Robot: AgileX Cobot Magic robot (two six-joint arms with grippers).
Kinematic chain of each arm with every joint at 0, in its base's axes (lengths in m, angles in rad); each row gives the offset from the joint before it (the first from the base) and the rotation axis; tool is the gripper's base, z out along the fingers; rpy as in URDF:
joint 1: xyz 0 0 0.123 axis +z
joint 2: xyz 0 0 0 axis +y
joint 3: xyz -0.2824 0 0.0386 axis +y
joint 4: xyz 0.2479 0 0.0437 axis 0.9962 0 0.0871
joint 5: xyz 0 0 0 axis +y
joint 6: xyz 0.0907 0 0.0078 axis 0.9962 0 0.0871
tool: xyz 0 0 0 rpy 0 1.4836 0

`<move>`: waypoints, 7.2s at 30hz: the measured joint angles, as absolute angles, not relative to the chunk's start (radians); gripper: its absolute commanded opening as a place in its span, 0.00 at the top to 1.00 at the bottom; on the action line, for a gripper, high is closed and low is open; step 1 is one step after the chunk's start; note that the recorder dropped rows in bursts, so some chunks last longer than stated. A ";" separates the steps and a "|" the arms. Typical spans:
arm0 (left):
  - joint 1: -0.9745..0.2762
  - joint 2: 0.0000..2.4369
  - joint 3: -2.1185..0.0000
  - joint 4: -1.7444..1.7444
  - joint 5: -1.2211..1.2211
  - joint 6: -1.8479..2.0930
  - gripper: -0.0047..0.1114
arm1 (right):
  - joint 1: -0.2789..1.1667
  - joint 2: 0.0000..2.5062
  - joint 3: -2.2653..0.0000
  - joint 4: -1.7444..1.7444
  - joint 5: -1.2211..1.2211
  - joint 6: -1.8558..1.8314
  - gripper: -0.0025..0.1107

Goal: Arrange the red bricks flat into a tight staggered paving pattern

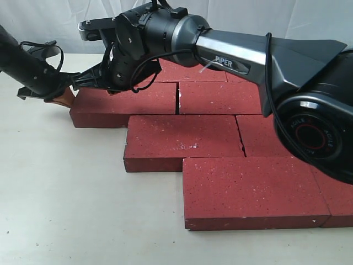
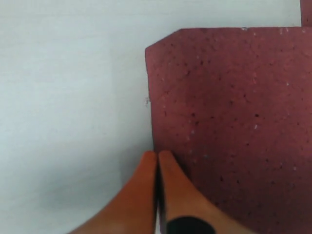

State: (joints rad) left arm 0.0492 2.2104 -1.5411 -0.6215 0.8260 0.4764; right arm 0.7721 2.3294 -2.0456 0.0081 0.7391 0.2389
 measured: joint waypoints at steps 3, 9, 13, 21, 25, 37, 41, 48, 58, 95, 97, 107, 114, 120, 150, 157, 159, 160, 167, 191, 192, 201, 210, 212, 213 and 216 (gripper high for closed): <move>0.047 2.210 -1.541 -0.615 0.824 0.476 0.96 | 0.772 2.329 -2.046 0.008 0.739 0.239 0.99; 0.043 2.210 -1.541 -0.606 0.822 0.476 0.96 | 0.772 2.329 -2.046 0.008 0.745 0.240 0.99; 0.063 2.210 -1.541 -0.613 0.829 0.456 0.96 | 0.772 2.329 -2.046 0.008 0.747 0.240 0.99; 0.126 2.210 -1.541 -0.620 0.903 0.428 0.96 | 0.772 2.329 -2.046 0.008 0.749 0.240 0.99; 0.111 2.210 -1.541 -0.626 0.932 0.426 0.96 | 0.772 2.329 -2.046 0.008 0.749 0.243 0.99; 0.062 2.210 -1.541 -0.601 0.949 0.426 0.96 | 0.772 2.329 -2.046 0.008 0.751 0.243 0.99; 0.070 2.210 -1.541 -0.596 0.954 0.426 0.96 | 0.772 2.329 -2.046 0.008 0.753 0.243 0.99; 0.123 2.210 -1.541 -0.592 0.960 0.426 0.96 | 0.772 2.329 -2.046 0.008 0.755 0.243 0.99; 0.135 2.210 -1.541 -0.587 0.960 0.426 0.96 | 0.772 2.329 -2.046 0.008 0.771 0.245 0.99; -0.025 1.493 -1.142 -0.177 0.640 0.121 0.96 | 0.772 2.241 -2.046 0.085 1.190 0.243 0.99; -0.027 1.484 -1.142 -0.177 0.640 0.119 0.96 | 0.772 2.239 -2.046 0.085 1.203 0.243 0.99; -0.027 1.483 -1.142 -0.177 0.640 0.114 0.96 | 0.682 2.210 -2.046 0.265 1.214 0.175 0.99; -0.027 1.483 -1.142 -0.177 0.640 0.114 0.96 | 0.557 2.166 -2.041 0.277 1.216 0.148 0.99; -0.027 1.483 -1.142 -0.181 0.639 0.114 0.96 | 0.488 2.090 -1.940 0.252 1.214 0.132 0.99; -0.027 1.483 -1.142 -0.185 0.633 0.114 0.96 | 0.042 1.591 -1.183 0.121 0.977 0.062 0.99; -0.027 1.483 -1.142 -0.185 0.633 0.114 0.96 | 0.042 1.462 -1.066 0.144 0.884 0.060 0.99; -0.027 1.483 -1.142 -0.185 0.633 0.114 0.96 | 0.042 1.422 -1.039 0.146 0.868 0.060 0.99; -0.027 1.483 -1.142 -0.185 0.633 0.114 0.96 | 0.042 1.404 -1.027 0.146 0.859 0.060 0.99; -0.027 1.483 -1.142 -0.185 0.633 0.114 0.96 | 0.042 1.221 -0.946 0.143 0.812 0.060 0.99; -0.027 1.483 -1.142 -0.178 0.633 0.114 0.96 | 0.042 0.640 -0.689 0.070 0.704 0.060 0.99; -0.027 1.483 -1.142 -0.178 0.633 0.114 0.96 | 0.042 0.605 -0.672 0.057 0.693 0.060 0.99; -0.027 1.483 -1.142 -0.168 0.631 0.114 0.96 | 0.042 0.261 -0.561 -0.079 0.553 0.060 0.99; -0.027 1.483 -1.142 -0.162 0.631 0.114 0.96 | 0.041 0.253 -0.557 -0.120 0.476 0.060 0.99; -0.027 1.483 -1.142 -0.162 0.631 0.114 0.96 | 0.041 0.253 -0.557 -0.120 0.482 0.060 0.99; -0.027 1.483 -1.142 -0.162 0.631 0.114 0.96 | 0.041 0.253 -0.557 -0.120 0.485 0.060 0.99; -0.027 1.483 -1.142 -0.162 0.631 0.114 0.96 | 0.041 0.253 -0.557 -0.120 0.497 0.060 0.99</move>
